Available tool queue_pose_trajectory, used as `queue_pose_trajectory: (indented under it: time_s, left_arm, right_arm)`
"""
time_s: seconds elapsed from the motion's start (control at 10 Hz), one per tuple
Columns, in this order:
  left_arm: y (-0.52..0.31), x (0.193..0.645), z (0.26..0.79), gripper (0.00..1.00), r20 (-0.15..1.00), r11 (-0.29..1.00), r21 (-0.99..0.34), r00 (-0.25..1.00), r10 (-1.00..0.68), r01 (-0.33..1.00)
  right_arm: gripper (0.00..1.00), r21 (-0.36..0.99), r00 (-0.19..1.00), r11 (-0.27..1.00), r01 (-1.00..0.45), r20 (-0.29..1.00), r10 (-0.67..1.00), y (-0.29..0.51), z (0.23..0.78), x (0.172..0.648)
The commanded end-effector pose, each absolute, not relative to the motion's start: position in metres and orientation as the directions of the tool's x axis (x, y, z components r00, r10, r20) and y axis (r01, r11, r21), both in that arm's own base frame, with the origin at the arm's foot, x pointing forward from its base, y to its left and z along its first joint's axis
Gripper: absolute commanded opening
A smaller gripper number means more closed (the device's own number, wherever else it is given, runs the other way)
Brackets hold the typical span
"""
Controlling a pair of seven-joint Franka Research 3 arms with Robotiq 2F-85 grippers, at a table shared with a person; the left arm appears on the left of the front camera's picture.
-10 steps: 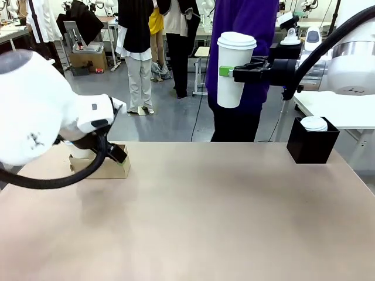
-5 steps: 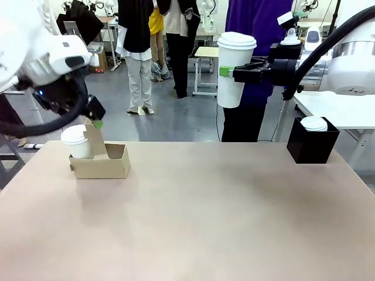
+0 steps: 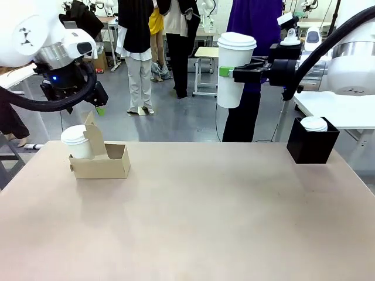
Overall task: Pour a drink into a cup and package it in a carrier.
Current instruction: Position the Cup Carrier in the center of the table.
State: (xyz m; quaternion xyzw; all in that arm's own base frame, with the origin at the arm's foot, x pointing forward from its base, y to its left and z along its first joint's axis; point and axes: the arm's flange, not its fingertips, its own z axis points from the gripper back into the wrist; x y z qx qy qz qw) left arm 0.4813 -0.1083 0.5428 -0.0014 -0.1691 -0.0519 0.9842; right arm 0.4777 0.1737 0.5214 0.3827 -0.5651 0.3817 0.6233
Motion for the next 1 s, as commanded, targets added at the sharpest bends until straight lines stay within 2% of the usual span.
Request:
queue_pose_trajectory:
  time_s: [0.0,0.3,0.4,0.6,0.9]
  left_arm:
    - [-0.112,0.506,0.541,1.00,0.281,0.999,0.018,0.959,-0.041,0.038]
    - [-0.106,0.522,0.530,1.00,0.230,0.997,0.020,0.971,0.064,-0.070]
    - [-0.106,0.515,0.524,1.00,0.276,0.999,0.003,0.961,-0.034,0.035]
    - [-0.106,0.515,0.524,1.00,0.276,0.999,0.003,0.961,-0.034,0.035]
    - [-0.103,0.535,0.517,1.00,0.219,0.998,-0.012,0.974,0.064,-0.063]
  right_arm:
    - [0.80,0.041,0.066,0.421,-0.906,0.997,0.045,0.177,0.525,0.478]
    - [0.80,0.041,0.066,0.421,-0.906,0.997,0.045,0.177,0.525,0.478]
    - [0.80,0.041,0.066,0.421,-0.906,0.997,0.045,0.177,0.525,0.478]
    - [0.80,0.041,0.066,0.421,-0.906,0.997,0.045,0.177,0.525,0.478]
    - [0.80,0.041,0.066,0.421,-0.906,0.997,0.045,0.177,0.525,0.478]
